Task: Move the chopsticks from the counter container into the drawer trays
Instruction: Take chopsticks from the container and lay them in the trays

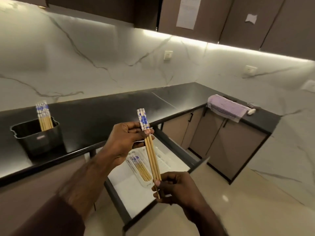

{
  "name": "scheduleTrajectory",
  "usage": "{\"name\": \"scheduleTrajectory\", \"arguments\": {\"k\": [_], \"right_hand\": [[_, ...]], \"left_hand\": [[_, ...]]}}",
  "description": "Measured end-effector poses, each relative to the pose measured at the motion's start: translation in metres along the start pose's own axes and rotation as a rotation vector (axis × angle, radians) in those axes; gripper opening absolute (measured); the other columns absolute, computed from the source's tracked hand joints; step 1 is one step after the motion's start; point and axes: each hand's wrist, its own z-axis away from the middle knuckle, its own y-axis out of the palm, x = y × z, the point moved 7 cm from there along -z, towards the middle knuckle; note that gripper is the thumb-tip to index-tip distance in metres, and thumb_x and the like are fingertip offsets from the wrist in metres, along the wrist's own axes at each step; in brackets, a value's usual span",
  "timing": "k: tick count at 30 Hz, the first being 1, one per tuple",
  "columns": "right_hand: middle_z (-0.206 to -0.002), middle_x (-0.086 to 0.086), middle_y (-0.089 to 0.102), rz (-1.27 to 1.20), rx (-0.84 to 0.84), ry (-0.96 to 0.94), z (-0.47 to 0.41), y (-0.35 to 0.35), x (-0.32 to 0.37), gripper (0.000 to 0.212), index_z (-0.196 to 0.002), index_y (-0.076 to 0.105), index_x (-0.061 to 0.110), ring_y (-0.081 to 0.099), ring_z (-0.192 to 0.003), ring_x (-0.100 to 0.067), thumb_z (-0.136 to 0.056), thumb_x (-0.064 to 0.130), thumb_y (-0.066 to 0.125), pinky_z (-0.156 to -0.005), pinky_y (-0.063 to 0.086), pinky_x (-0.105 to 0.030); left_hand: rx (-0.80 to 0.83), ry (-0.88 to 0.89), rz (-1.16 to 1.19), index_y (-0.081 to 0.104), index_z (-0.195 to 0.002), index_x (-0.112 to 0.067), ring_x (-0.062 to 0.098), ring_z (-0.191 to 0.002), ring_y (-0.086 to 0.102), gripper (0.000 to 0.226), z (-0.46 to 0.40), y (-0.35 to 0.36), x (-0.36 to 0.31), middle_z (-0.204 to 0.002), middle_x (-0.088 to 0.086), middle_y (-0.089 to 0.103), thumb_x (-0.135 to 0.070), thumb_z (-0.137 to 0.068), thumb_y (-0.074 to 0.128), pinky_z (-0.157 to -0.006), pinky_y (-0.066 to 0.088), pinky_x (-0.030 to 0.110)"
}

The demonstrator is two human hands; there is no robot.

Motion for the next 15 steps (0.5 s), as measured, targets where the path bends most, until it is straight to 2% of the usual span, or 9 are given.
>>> {"name": "scheduleTrajectory", "arguments": {"k": [7, 12, 15], "right_hand": [[-0.079, -0.015, 0.072, 0.016, -0.045, 0.032, 0.011, -0.078, -0.024, 0.009, -0.091, 0.074, 0.000, 0.068, -0.069, -0.022, -0.088, 0.007, 0.069, -0.066, 0.059, -0.033], [-0.088, -0.022, 0.073, 0.038, -0.062, 0.051, -0.004, -0.108, -0.029, 0.010, -0.093, 0.074, 0.002, 0.068, -0.070, -0.022, -0.089, 0.007, 0.067, -0.067, 0.060, -0.032], [-0.088, -0.020, 0.074, 0.072, -0.066, 0.057, -0.024, -0.120, -0.028, 0.010, -0.093, 0.074, 0.002, 0.068, -0.070, -0.022, -0.089, 0.008, 0.068, -0.062, 0.059, -0.029]], "left_hand": [[0.022, -0.055, 0.022, 0.067, -0.106, -0.010, 0.023, -0.084, 0.075, 0.021, -0.010, 0.085, 0.032, -0.093, 0.008, 0.077, -0.002, -0.087, 0.062, -0.066, 0.061, 0.028], [0.023, -0.080, 0.039, 0.067, -0.106, -0.008, 0.024, -0.085, 0.075, 0.021, -0.032, 0.107, 0.052, -0.092, 0.008, 0.077, -0.002, -0.087, 0.061, -0.071, 0.062, 0.031], [0.009, -0.089, 0.052, 0.065, -0.110, -0.006, 0.023, -0.083, 0.075, 0.023, -0.053, 0.111, 0.063, -0.092, 0.009, 0.077, -0.003, -0.087, 0.061, -0.068, 0.061, 0.029]]}}
